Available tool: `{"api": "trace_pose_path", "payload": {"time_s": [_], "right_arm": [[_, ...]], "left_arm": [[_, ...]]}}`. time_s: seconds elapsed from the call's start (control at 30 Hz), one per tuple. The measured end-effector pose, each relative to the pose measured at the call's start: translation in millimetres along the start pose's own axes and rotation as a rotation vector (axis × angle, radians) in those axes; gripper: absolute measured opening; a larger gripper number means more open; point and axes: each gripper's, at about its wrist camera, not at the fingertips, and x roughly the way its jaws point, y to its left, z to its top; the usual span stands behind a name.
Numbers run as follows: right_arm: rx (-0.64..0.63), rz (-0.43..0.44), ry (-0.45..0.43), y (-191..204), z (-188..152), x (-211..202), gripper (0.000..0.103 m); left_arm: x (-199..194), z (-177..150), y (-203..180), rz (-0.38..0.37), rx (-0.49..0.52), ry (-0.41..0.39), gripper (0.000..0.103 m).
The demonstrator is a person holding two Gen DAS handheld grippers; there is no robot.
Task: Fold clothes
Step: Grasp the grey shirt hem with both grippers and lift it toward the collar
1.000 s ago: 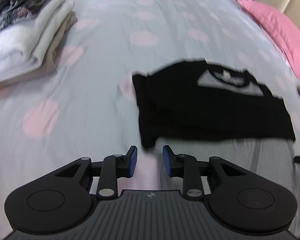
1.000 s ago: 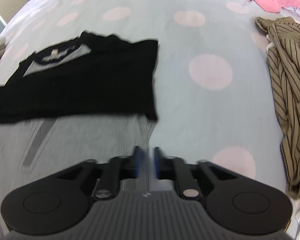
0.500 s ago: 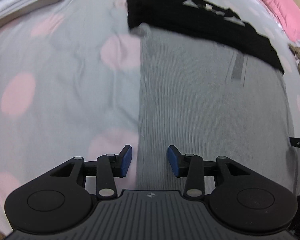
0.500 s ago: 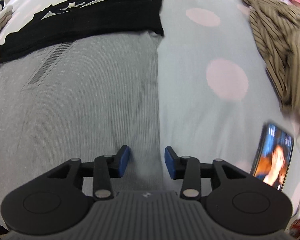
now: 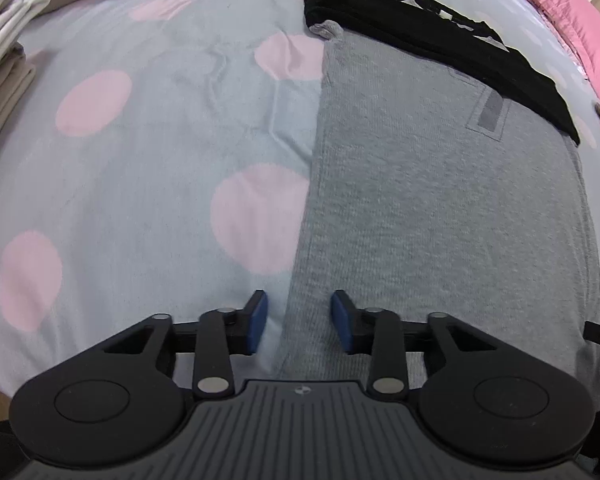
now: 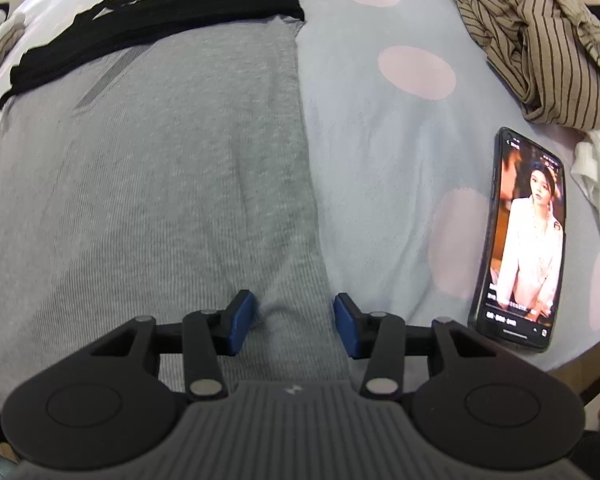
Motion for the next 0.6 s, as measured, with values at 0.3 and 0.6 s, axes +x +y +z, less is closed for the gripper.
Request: {"api": "trace_pose_path", "payload": {"time_s": [0.3, 0.6], "right_arm": [[-0.073, -0.054, -0.060, 21, -15, -13, 0.010], [0.037, -0.039, -0.155, 8, 2, -31, 0.008]], "left_arm": [[-10, -3, -5, -0.027, 0.025, -0.031, 0.003], [-39, 11, 26, -0.118, -0.132, -0.176, 0.002]]}}
